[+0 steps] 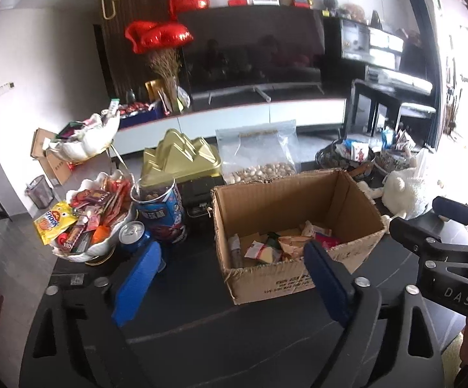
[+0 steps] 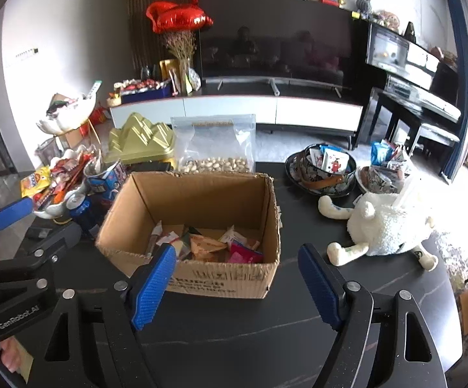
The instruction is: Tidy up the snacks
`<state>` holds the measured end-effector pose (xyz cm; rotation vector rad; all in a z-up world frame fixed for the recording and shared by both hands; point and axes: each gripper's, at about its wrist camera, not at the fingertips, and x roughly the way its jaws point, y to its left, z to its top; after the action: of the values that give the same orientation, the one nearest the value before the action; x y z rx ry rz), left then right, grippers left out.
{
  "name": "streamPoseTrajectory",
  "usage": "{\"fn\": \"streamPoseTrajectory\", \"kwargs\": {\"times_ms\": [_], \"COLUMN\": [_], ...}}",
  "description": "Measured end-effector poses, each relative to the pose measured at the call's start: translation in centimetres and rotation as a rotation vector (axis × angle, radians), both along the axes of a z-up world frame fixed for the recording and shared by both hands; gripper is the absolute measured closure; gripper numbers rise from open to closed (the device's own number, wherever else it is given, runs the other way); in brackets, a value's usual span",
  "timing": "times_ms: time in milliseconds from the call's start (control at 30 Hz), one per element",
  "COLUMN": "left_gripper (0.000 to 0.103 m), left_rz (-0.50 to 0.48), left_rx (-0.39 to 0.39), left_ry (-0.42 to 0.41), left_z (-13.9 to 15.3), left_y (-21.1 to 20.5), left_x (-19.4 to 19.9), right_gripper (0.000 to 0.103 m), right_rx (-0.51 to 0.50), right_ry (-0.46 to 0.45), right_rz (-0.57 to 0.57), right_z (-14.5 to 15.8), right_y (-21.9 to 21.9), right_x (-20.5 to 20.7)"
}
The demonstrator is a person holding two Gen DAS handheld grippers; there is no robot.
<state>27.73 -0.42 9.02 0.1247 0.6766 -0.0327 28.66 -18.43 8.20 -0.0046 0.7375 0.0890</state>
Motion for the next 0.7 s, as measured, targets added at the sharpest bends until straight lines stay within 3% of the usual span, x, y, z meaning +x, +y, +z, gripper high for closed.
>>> {"fn": "streamPoseTrajectory", "kwargs": {"times_ms": [300, 567, 700], "left_gripper": [0.000, 0.000, 0.000], "left_rz": [0.018, 0.022, 0.015], "left_rx": [0.005, 0.012, -0.025], "left_ry": [-0.131, -0.181, -0.190], "left_z": [0.6, 0.5, 0.4], "left_y": [0.5, 0.6, 0.6], "left_x": [-6.5, -11.1, -13.0], "right_gripper": [0.020, 0.016, 0.015], "right_rx": [-0.010, 0.011, 0.022], "right_ry": [-0.121, -0.186, -0.211], "right_rz": [-0.016, -0.007, -0.019], "right_z": [0.4, 0.0, -0.2], "right_y": [-0.3, -0.4, -0.7], "right_x": [-6.2, -11.2, -13.2]}}
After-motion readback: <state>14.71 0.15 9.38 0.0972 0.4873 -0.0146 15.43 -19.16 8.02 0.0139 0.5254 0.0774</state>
